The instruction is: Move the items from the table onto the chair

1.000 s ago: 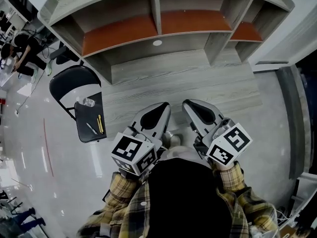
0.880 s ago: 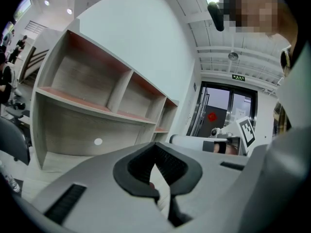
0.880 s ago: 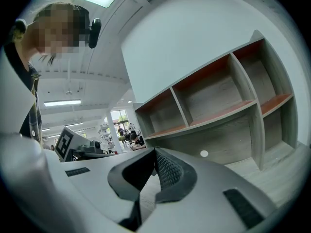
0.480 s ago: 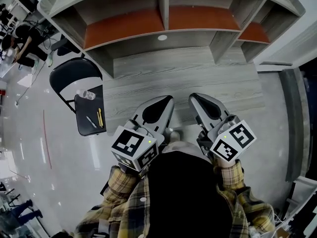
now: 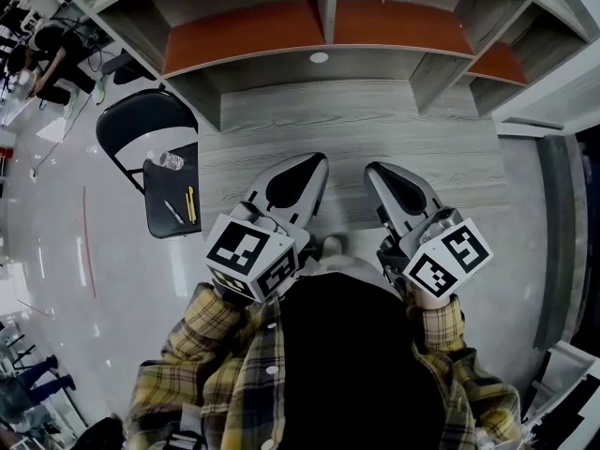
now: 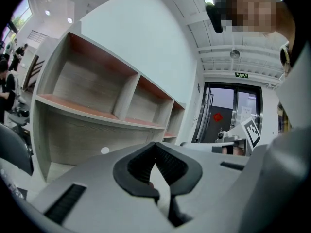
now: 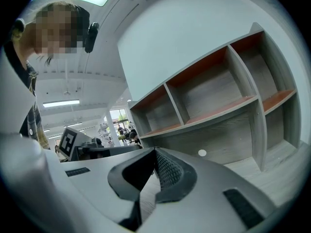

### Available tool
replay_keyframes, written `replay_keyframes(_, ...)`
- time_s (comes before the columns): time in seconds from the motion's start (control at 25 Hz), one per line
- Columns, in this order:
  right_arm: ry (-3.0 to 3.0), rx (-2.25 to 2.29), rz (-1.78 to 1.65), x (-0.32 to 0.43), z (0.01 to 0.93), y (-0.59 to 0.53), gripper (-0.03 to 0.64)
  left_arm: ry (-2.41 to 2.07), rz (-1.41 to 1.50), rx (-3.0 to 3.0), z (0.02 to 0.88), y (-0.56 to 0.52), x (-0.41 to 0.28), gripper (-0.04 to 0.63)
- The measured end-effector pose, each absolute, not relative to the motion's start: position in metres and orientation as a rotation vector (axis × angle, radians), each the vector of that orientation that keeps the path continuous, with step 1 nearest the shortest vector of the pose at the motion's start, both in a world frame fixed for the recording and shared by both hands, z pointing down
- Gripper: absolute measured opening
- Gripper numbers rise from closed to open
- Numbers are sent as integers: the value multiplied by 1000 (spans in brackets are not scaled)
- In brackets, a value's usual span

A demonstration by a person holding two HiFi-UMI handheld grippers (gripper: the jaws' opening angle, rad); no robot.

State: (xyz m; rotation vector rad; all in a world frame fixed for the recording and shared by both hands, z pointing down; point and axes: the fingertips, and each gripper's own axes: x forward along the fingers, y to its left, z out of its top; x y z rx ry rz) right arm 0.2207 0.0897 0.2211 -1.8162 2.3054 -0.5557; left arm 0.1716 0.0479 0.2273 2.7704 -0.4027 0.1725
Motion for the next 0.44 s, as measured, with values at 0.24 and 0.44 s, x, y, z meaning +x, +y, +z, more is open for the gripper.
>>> replay_keyframes(0.24, 2314, -1810, -572, 222, 223, 88, 18, -378, 153, 2746, 222, 25, 171, 3)
replay_keyframes(0.44, 2325, -1830, -534, 229, 221, 82, 18, -312, 157, 2820, 215, 23, 190, 3)
